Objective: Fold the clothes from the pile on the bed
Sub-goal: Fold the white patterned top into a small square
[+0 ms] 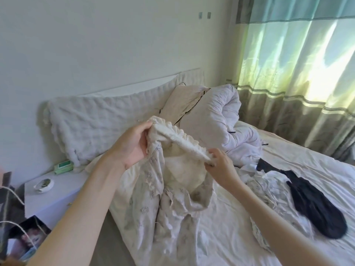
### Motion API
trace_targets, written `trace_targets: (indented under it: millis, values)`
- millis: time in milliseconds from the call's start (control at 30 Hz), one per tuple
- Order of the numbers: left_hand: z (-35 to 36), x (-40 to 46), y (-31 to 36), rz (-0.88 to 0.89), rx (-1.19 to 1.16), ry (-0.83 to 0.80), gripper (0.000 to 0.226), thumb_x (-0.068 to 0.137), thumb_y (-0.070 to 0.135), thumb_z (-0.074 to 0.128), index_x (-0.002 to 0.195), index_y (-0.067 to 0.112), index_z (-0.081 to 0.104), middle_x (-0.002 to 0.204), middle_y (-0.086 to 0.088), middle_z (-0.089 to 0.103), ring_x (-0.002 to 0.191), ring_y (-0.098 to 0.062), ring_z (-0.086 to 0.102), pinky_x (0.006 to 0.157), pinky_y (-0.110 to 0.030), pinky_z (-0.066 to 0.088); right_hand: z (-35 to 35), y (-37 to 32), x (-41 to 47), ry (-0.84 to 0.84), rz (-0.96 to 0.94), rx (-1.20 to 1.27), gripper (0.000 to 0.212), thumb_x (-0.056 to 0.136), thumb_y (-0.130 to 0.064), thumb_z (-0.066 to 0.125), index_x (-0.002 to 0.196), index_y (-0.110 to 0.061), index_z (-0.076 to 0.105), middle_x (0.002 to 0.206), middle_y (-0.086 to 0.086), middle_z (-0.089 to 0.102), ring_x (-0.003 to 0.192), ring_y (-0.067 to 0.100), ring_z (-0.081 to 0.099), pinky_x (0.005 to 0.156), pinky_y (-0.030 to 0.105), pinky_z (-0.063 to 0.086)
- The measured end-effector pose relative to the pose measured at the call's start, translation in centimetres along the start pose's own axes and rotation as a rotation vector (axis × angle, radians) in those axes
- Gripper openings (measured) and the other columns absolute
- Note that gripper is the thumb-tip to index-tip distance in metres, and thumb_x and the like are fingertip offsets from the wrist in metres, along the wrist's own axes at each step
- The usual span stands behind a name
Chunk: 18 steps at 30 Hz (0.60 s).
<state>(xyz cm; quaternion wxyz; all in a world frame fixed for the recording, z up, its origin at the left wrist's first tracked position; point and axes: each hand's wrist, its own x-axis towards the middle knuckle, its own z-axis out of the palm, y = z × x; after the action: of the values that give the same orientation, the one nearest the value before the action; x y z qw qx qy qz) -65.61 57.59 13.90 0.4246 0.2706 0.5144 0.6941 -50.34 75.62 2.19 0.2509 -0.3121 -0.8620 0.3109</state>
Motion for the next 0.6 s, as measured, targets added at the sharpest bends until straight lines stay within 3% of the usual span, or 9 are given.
trace_targets:
  millis: [67,167,233,300,367,433,500,600]
  values:
    - [-1.0,-0.2,0.1,0.024,0.002,0.018,0.044,0.087,0.040,0.057,0.111,0.003,0.061,0.107,-0.015,0.069,0.094,-0.022,0.067,0.081,-0.030,0.054,0.8,0.8,-0.9,0.073,0.103,0.101,0.032,0.085,-0.016,0.065,0.114,-0.011,0.051,0.108,0.001,0.050,0.093,0.015,0.050,0.072,0.023,0.034]
    - [-2.2,-1.0,-0.8,0.036,0.211,-0.001,0.052,0.059,0.041,0.082,0.090,0.003,0.065,0.095,-0.012,0.069,0.089,-0.018,0.068,0.085,-0.028,0.053,1.1,1.2,-1.3,0.118,0.211,0.119,0.007,0.090,-0.014,0.057,0.094,-0.011,0.053,0.094,0.000,0.052,0.087,0.019,0.050,0.060,0.025,0.030]
    - [-2.8,-1.2,-2.1,0.050,0.555,0.127,0.058,0.061,0.036,0.082,0.101,0.006,0.051,0.107,-0.002,0.063,0.101,-0.015,0.062,0.090,-0.029,0.048,0.9,1.0,-1.4,0.126,0.207,0.093,0.014,0.088,-0.005,0.050,0.076,-0.012,0.053,0.077,0.000,0.052,0.082,0.024,0.049,0.056,0.026,0.028]
    - [-3.3,-1.3,-3.6,0.114,1.048,0.289,0.066,0.064,0.044,0.080,0.112,0.023,0.039,0.110,0.012,0.050,0.101,-0.009,0.052,0.076,-0.016,0.040,0.1,0.2,-1.2,0.155,0.194,0.094,0.017,0.083,-0.001,0.050,0.071,-0.011,0.059,0.080,0.005,0.051,0.083,0.023,0.046,0.061,0.028,0.028]
    - [-3.6,-1.6,-4.8,0.183,1.461,0.305,0.075,0.066,0.059,0.070,0.125,0.034,0.031,0.110,0.010,0.051,0.095,-0.012,0.055,0.071,-0.022,0.045,-1.1,-1.4,-0.5,0.186,0.148,0.104,0.015,0.082,-0.001,0.053,0.083,-0.006,0.067,0.087,0.008,0.053,0.084,0.023,0.048,0.066,0.028,0.032]
    - [-4.0,-1.5,-5.8,0.264,1.734,0.339,0.079,0.076,0.063,0.061,0.139,0.041,0.019,0.122,0.003,0.055,0.100,-0.021,0.060,0.076,-0.033,0.050,-2.2,-3.3,0.6,0.175,0.094,0.117,0.014,0.081,-0.002,0.052,0.082,-0.007,0.065,0.076,0.003,0.056,0.074,0.019,0.050,0.059,0.028,0.035]
    - [-4.2,-1.2,-6.2,0.388,1.796,0.389,0.072,0.087,0.051,0.054,0.146,0.042,0.014,0.120,-0.003,0.058,0.099,-0.028,0.062,0.074,-0.039,0.051,-2.9,-5.2,1.5,0.126,0.072,0.153,0.014,0.083,-0.003,0.049,0.074,-0.011,0.058,0.063,-0.004,0.051,0.062,0.013,0.045,0.052,0.025,0.032]
    - [-4.1,-1.2,-6.1,0.493,1.618,0.492,0.051,0.093,0.030,0.053,0.141,0.032,0.035,0.102,-0.004,0.064,0.082,-0.027,0.063,0.059,-0.036,0.047,-3.3,-7.1,2.5,0.072,0.089,0.306,0.031,0.087,-0.004,0.047,0.059,-0.016,0.037,0.055,-0.004,0.035,0.050,0.010,0.031,0.040,0.016,0.025]
